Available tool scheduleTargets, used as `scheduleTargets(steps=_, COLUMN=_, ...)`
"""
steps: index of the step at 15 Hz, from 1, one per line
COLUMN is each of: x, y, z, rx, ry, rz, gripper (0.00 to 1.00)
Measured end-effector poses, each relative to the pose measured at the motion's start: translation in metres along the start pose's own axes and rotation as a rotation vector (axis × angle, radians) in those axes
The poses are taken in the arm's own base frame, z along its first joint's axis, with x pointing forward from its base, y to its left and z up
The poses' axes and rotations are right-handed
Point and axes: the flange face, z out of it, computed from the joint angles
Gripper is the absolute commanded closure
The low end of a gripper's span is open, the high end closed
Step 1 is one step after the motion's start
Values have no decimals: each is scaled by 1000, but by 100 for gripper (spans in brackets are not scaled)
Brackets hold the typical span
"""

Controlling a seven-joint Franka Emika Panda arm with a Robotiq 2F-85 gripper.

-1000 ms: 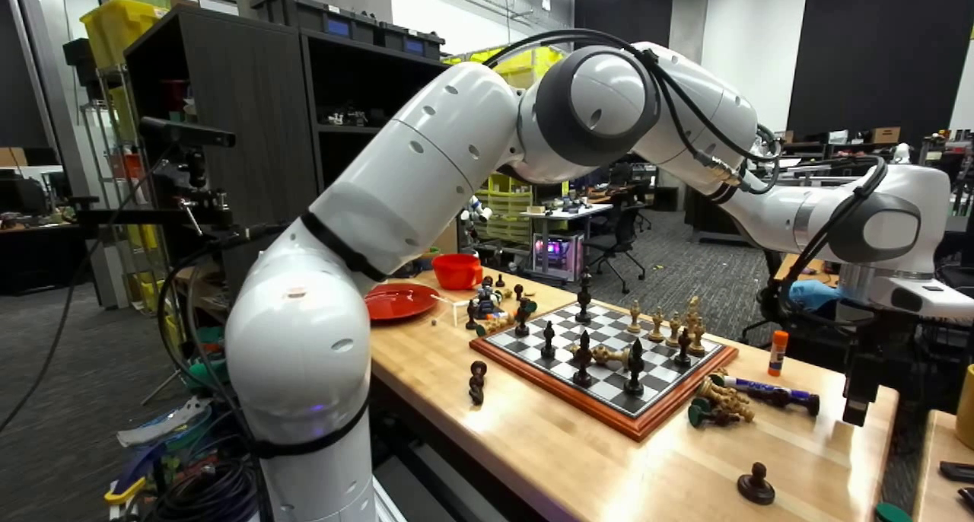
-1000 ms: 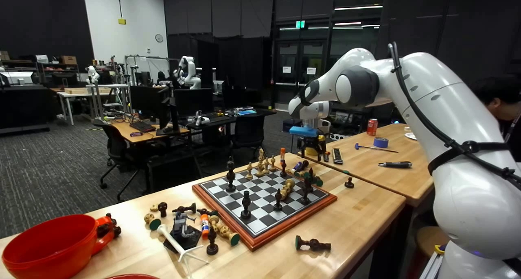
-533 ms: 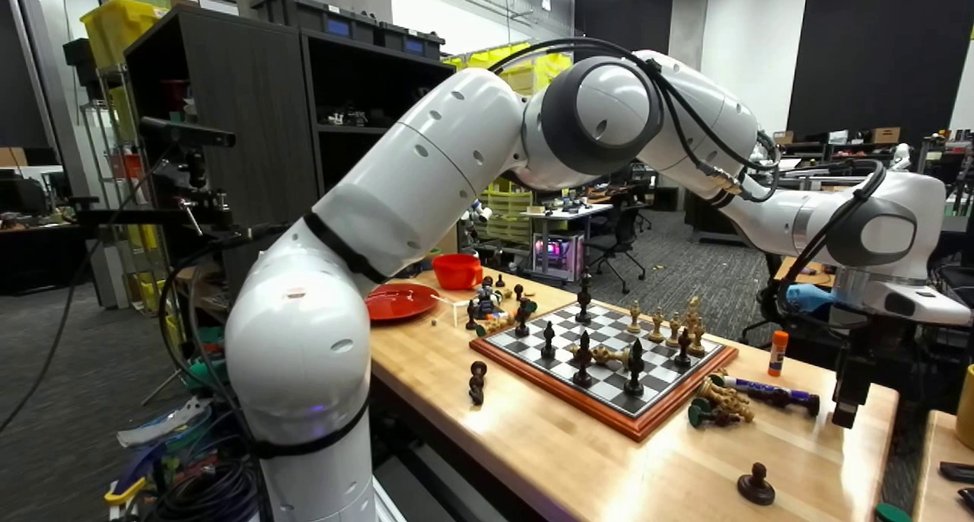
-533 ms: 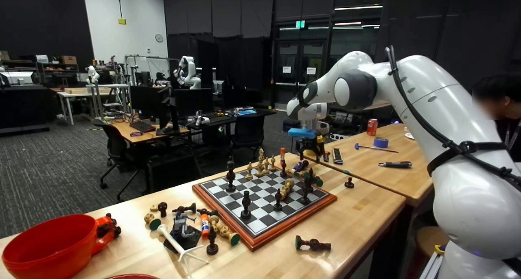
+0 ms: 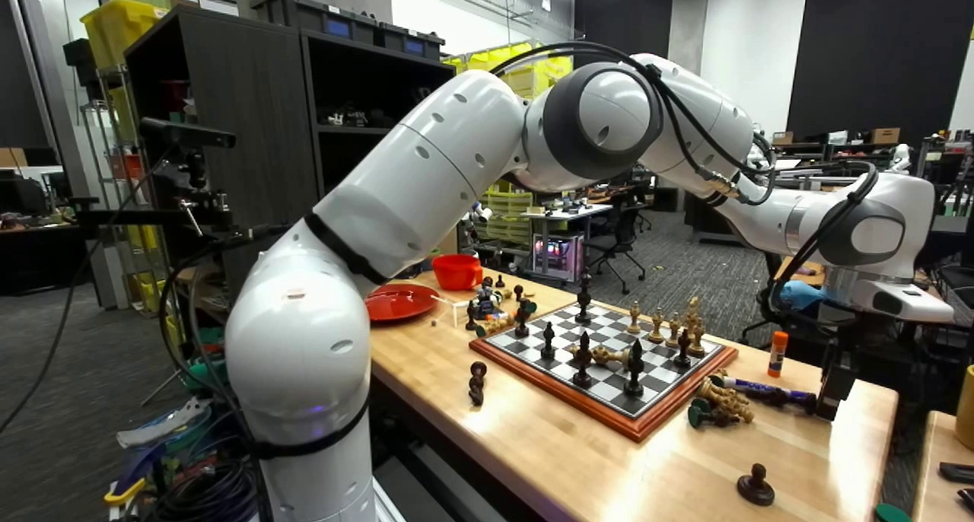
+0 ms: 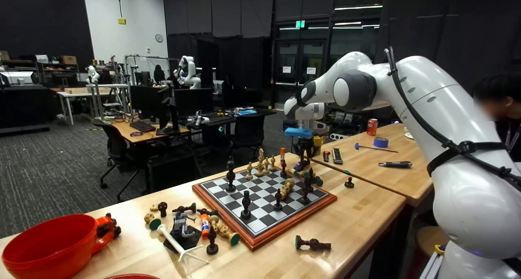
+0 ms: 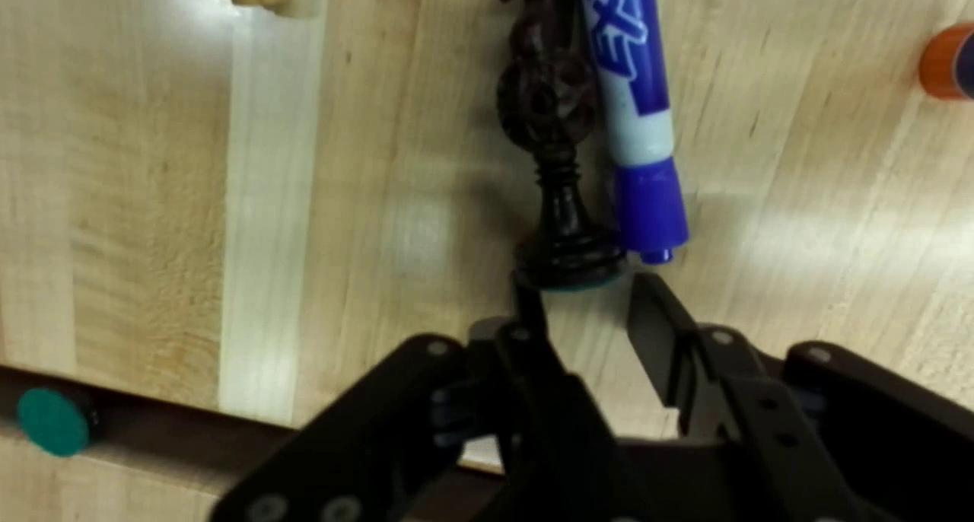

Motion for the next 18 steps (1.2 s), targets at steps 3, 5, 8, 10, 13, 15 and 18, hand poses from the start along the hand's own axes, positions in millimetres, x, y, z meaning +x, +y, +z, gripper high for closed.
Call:
scheduleTargets(steps=3, x=-4, y=-3, z=0, rx=5, ry=-6, rz=-14, gripper=100)
scheduleTargets(steps=5, x=-6, y=-4, z=1, rx=5, ry=-9, rz=-17, gripper=97)
scheduleTargets(steps=8, x=-7, y=-4, z=1, rx=1, ry=-13, rz=-20, gripper=70)
scheduleTargets(steps=10, x=-6, y=-4, z=1, rx=-3, ry=-15, rz=-21, gripper=59)
scheduleTargets(steps=13, x=-6, y=-2, z=0, rx=-8, ry=-21, rz=-31, gripper=40)
scheduleTargets(steps=15, x=-7, y=-2, z=0, rx=-12, ry=-24, rz=-37, gripper=26)
scheduleTargets(steps=18, x=-7, y=-2, z=1, rx=-15, ry=-28, rz=-45, gripper=5)
